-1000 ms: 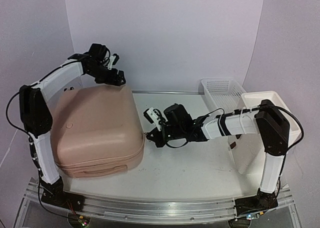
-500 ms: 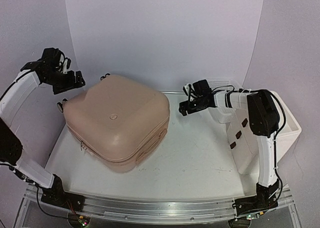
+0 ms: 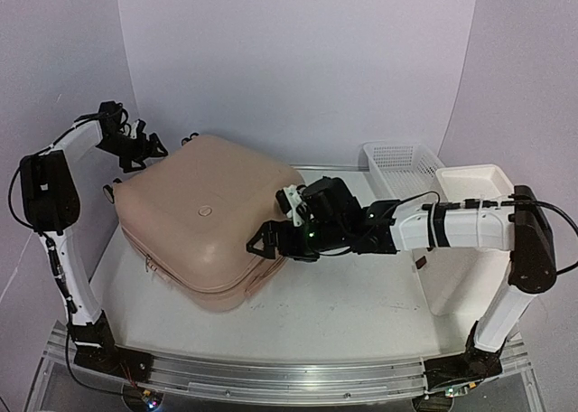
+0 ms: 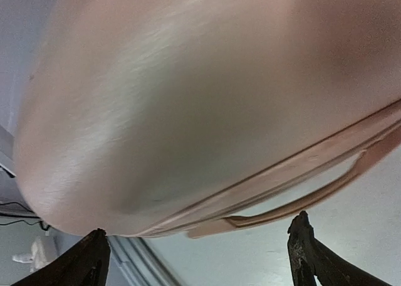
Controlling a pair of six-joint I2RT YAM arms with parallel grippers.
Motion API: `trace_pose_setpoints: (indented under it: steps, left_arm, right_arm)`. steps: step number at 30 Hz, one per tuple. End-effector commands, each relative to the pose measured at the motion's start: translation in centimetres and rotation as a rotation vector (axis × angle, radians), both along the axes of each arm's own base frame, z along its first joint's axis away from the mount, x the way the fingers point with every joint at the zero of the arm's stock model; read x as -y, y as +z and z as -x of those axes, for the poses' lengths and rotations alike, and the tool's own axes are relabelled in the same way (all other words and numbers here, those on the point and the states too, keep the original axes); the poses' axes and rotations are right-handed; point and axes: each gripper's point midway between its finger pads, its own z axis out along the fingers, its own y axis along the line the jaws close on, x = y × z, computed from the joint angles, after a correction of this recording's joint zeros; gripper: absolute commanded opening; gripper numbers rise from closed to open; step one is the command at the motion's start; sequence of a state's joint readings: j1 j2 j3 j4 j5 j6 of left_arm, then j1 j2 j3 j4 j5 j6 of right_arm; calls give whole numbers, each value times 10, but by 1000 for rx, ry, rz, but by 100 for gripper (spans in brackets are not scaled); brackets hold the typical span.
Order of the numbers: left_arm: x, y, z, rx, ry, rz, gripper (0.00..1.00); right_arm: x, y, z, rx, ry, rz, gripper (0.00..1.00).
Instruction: Open, take out, and arrange the luggage
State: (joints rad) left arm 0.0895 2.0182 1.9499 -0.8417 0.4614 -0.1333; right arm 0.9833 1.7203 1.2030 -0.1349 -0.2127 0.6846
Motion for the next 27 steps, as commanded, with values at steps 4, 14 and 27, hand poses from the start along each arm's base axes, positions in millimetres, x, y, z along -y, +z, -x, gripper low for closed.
trace_pose_setpoints:
  steps: [4,14,27]
  left_arm:
    - [51,6,63,-44,-115,247,91]
    - [147,-44,160,-198,-301,306,82]
    - [224,26,180,36,-430,234,90]
  right_arm:
    - [-34,49,-32,-87,-240,-350,98]
    - [21,43,-110,44,-352,-202,98]
    - [118,51,-183,225,-266,348,98]
